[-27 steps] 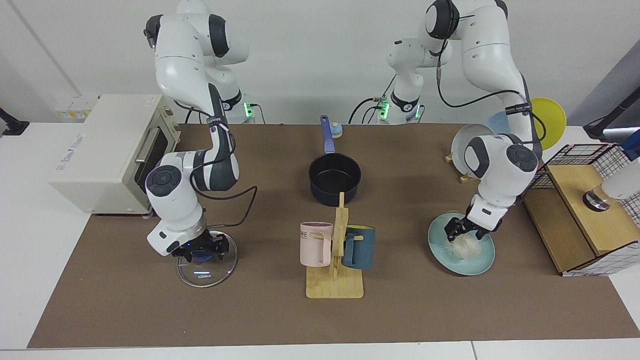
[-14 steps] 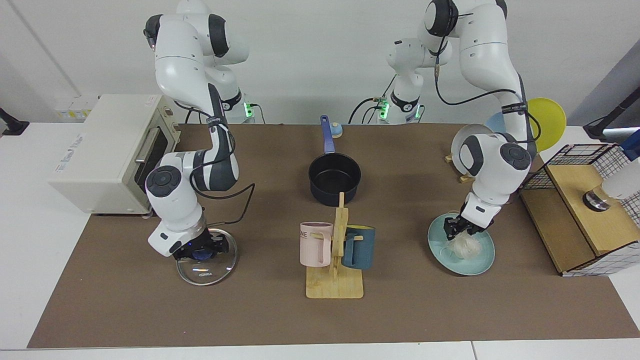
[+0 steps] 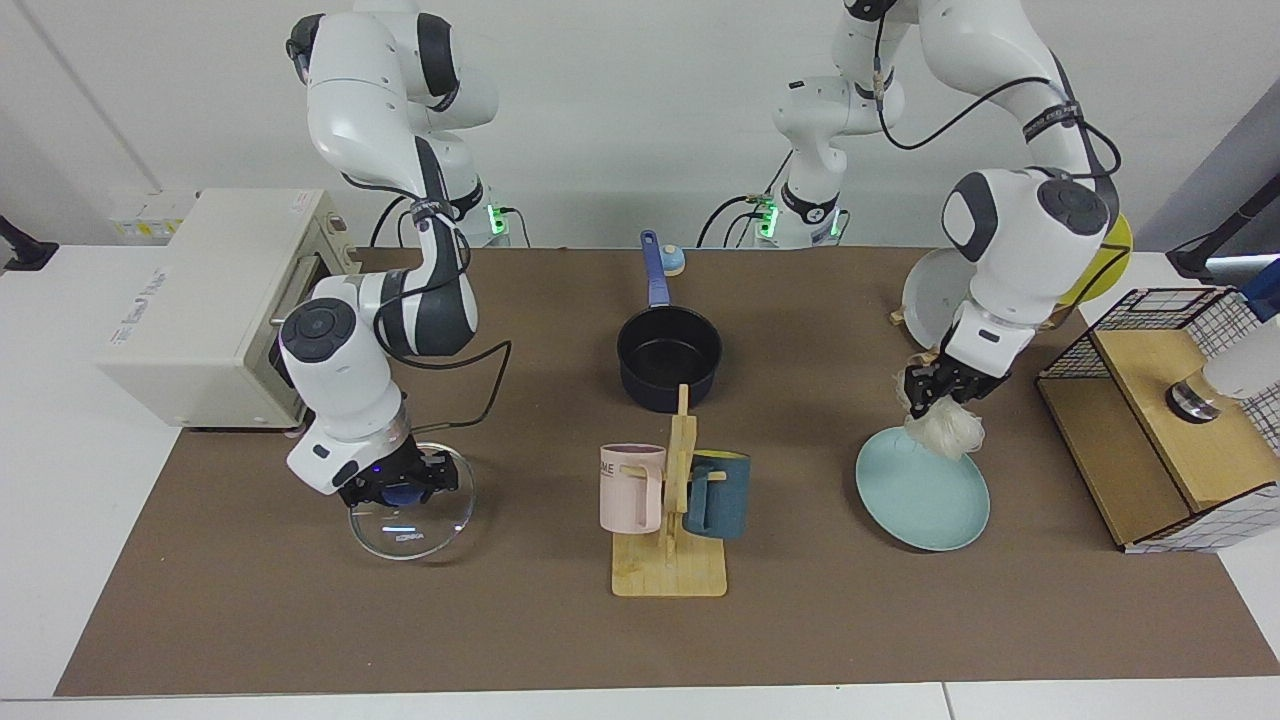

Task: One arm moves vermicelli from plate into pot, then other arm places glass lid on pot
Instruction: 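Carry the vermicelli with the left gripper over the black pot, then lower the vermicelli into the pot while the right gripper grasps the lid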

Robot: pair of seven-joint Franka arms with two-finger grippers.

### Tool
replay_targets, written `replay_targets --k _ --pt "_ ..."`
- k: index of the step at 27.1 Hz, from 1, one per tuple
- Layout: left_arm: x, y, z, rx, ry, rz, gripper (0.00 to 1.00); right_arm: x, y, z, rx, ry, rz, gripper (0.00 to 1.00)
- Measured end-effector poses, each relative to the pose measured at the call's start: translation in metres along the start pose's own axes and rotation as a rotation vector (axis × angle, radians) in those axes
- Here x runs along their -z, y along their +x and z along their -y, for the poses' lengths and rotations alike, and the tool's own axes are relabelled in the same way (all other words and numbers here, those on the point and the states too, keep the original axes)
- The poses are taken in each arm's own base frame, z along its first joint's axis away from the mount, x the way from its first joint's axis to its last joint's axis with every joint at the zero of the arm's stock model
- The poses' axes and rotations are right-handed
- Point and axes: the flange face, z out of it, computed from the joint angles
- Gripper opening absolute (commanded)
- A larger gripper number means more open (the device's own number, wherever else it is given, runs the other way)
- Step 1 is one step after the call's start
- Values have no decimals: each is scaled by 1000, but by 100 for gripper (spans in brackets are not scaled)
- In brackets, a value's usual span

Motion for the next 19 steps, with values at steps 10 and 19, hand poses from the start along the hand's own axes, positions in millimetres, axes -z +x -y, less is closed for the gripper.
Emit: replay_targets --k 10,19 --pt "22 -73 -114 22 11 10 0 67 -15 -1 -4 9 28 0" --pt "13 -124 -223 54 -34 -41 0 99 -50 0 -8 21 45 0"
